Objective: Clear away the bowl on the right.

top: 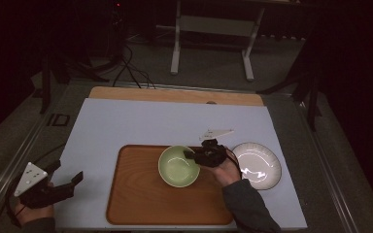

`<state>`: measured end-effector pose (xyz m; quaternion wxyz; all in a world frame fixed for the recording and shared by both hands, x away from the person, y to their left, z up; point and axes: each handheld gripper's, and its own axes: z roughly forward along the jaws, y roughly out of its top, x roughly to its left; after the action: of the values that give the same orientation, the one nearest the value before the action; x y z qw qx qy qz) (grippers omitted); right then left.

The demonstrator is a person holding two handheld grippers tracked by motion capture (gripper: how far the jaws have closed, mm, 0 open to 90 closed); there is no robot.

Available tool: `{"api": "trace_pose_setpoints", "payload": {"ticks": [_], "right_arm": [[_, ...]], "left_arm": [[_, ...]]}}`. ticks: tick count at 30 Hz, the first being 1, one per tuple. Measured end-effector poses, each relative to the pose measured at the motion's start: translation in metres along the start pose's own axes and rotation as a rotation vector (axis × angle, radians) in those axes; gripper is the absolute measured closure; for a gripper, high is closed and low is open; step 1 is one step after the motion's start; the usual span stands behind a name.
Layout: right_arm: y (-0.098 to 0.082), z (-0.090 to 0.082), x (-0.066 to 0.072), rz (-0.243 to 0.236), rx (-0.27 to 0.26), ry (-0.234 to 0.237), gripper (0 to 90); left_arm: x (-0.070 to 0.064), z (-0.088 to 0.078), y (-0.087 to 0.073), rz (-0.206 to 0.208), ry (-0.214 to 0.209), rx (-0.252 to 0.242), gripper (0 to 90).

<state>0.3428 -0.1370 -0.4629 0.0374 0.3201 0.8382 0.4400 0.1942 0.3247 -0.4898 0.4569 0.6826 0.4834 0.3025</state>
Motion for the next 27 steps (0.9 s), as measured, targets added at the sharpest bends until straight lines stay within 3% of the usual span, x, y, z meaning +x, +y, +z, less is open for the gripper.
{"api": "trace_pose_setpoints", "payload": {"ticks": [27], "right_arm": [[-0.015,0.019,0.007,0.004,0.041,0.025,81.6]], "left_arm": [[0.000,0.000,0.000,0.002,0.004,-0.004,14.0]]}}
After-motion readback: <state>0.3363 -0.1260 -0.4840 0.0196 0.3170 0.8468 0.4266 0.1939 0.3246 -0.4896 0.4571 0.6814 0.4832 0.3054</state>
